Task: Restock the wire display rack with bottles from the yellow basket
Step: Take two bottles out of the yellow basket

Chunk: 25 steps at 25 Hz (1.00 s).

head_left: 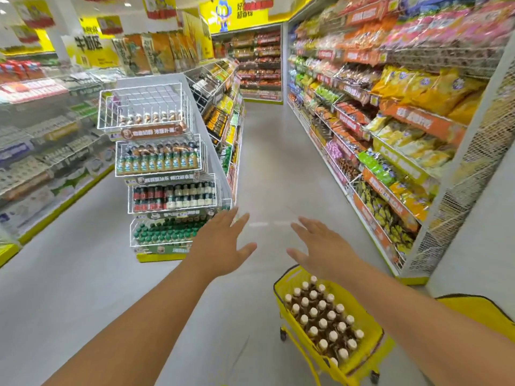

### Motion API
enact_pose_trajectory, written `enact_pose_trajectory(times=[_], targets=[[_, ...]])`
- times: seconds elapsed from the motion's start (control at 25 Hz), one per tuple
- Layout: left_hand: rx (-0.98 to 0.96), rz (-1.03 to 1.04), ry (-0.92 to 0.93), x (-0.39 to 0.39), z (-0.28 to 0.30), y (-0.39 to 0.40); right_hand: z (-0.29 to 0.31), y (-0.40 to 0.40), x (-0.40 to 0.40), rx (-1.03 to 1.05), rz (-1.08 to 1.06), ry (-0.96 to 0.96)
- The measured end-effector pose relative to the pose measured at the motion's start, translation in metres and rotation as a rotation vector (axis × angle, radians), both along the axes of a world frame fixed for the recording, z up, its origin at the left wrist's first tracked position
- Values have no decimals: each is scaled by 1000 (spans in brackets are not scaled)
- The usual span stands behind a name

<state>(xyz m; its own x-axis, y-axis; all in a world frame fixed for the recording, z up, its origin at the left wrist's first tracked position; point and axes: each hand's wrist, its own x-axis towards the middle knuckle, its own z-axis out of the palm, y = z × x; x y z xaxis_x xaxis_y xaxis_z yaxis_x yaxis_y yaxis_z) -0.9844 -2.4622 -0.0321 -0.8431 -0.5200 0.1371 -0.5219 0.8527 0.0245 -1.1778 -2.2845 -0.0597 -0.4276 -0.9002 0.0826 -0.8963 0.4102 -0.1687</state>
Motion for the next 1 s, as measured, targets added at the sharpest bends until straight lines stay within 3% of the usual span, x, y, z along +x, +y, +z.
enact_pose_trajectory(times=[0.2,0.44,0.68,1.0], targets=[[36,-226,-13,-84,2,-104,-13,-64,-43,53,-210,-38],[92,-452,-45,-198,-25,-158,-29,-98,-108,97,-403,-109],[161,-545,-114,-296,-93,-178,-82,-116,-187,143,-532,-202],[311,-713,-363,-387,-199,-202,-179,-134,-230,222,-718,-425]])
